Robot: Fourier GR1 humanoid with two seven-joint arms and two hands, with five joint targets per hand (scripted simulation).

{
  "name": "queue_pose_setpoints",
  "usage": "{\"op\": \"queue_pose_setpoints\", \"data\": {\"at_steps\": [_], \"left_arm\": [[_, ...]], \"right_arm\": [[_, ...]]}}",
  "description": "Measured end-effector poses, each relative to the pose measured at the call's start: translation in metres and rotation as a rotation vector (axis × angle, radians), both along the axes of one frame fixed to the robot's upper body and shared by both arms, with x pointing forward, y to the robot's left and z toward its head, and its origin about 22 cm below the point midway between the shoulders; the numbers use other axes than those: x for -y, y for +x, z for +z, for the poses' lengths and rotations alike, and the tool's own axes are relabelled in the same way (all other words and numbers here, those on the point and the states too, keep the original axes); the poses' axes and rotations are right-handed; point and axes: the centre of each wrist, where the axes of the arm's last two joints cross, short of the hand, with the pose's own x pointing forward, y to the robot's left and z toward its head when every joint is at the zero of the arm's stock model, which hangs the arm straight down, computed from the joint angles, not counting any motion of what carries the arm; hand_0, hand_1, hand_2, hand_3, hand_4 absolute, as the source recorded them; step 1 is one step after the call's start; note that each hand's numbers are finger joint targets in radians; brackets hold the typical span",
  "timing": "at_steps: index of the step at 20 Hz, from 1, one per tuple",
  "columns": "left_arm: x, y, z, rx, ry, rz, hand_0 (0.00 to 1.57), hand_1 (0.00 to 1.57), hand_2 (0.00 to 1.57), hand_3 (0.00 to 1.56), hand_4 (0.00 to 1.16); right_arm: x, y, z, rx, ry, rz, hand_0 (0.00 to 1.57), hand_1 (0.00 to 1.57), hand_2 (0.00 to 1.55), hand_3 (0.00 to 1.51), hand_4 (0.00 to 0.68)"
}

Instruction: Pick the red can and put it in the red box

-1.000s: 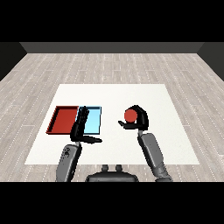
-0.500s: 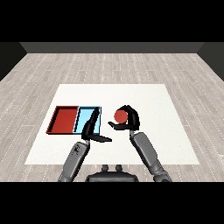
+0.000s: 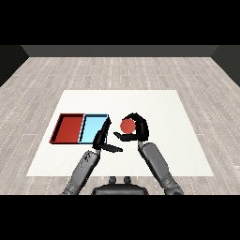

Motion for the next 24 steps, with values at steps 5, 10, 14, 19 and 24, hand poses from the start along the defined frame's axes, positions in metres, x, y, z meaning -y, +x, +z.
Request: {"op": "queue_pose_setpoints", "data": {"at_steps": [5, 10, 14, 19, 24], "left_arm": [[0.01, -0.002, -0.006, -0.028, -0.004, -0.008, 0.0, 0.0, 0.0, 0.0, 0.0], [0.022, 0.0, -0.003, -0.043, -0.019, -0.019, 0.0, 0.0, 0.0, 0.0, 0.0], [0.029, -0.004, -0.004, -0.049, -0.031, -0.027, 0.0, 0.0, 0.0, 0.0, 0.0], [0.042, 0.004, -0.009, -0.051, -0.038, -0.043, 0.0, 0.0, 0.0, 0.0, 0.0], [0.038, 0.001, -0.009, -0.067, -0.057, -0.057, 0.0, 0.0, 0.0, 0.0, 0.0]], "right_arm": [[-0.005, -0.004, -0.005, 0.018, -0.006, 0.003, 1.46, 1.46, 1.43, 1.39, 0.663], [-0.011, -0.012, -0.013, 0.021, 0.002, 0.023, 1.46, 1.46, 1.44, 1.39, 0.671], [-0.018, -0.014, -0.013, 0.024, 0.023, 0.041, 1.46, 1.46, 1.44, 1.4, 0.654], [-0.032, -0.019, -0.009, 0.011, 0.056, 0.072, 1.51, 1.51, 1.46, 1.42, 0.66], [-0.039, -0.018, -0.005, 0.017, 0.07, 0.089, 1.53, 1.53, 1.46, 1.42, 0.659]]}}
